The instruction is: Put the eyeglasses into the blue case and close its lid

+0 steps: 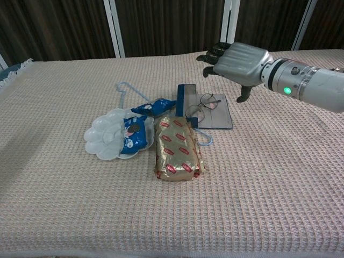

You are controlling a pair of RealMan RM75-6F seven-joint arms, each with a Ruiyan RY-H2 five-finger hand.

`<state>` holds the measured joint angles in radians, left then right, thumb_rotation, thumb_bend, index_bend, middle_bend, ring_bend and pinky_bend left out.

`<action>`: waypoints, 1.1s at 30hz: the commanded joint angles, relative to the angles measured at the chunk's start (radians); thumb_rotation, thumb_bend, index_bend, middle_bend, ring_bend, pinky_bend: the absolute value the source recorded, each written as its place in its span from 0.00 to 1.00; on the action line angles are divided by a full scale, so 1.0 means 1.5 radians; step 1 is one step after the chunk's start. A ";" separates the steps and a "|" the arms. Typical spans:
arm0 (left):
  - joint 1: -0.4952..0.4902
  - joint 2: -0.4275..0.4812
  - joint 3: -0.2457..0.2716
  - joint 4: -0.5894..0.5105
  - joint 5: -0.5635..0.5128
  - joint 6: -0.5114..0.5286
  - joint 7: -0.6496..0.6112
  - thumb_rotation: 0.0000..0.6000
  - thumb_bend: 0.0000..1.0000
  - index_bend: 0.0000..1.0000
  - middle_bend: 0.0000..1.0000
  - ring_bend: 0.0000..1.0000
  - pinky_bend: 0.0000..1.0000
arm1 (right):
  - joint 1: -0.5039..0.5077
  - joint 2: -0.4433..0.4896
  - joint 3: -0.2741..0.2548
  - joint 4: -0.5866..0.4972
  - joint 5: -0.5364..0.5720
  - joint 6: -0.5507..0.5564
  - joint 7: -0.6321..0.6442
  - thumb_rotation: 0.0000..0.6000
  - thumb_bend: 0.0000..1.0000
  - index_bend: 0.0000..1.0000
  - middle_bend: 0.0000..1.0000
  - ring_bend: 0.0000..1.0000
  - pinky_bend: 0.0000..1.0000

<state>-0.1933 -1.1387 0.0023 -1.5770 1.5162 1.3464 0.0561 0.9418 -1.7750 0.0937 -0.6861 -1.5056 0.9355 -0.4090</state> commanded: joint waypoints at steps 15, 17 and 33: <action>0.000 0.004 0.000 0.001 0.001 0.001 -0.012 1.00 0.44 0.00 0.00 0.00 0.12 | 0.047 -0.137 0.020 0.165 0.013 -0.021 0.028 1.00 0.13 0.20 0.00 0.00 0.00; 0.000 0.005 0.000 0.002 0.001 0.002 -0.014 1.00 0.44 0.00 0.00 0.00 0.12 | 0.048 -0.141 0.017 0.174 0.010 -0.022 0.031 1.00 0.13 0.20 0.00 0.00 0.00; 0.001 0.010 0.000 0.003 0.001 0.004 -0.025 1.00 0.44 0.00 0.00 0.00 0.12 | 0.083 -0.199 0.029 0.239 0.018 -0.035 0.025 1.00 0.13 0.21 0.00 0.00 0.00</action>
<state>-0.1921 -1.1254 0.0024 -1.5730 1.5188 1.3515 0.0210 1.0562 -2.0609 0.1328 -0.3399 -1.4800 0.8861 -0.3643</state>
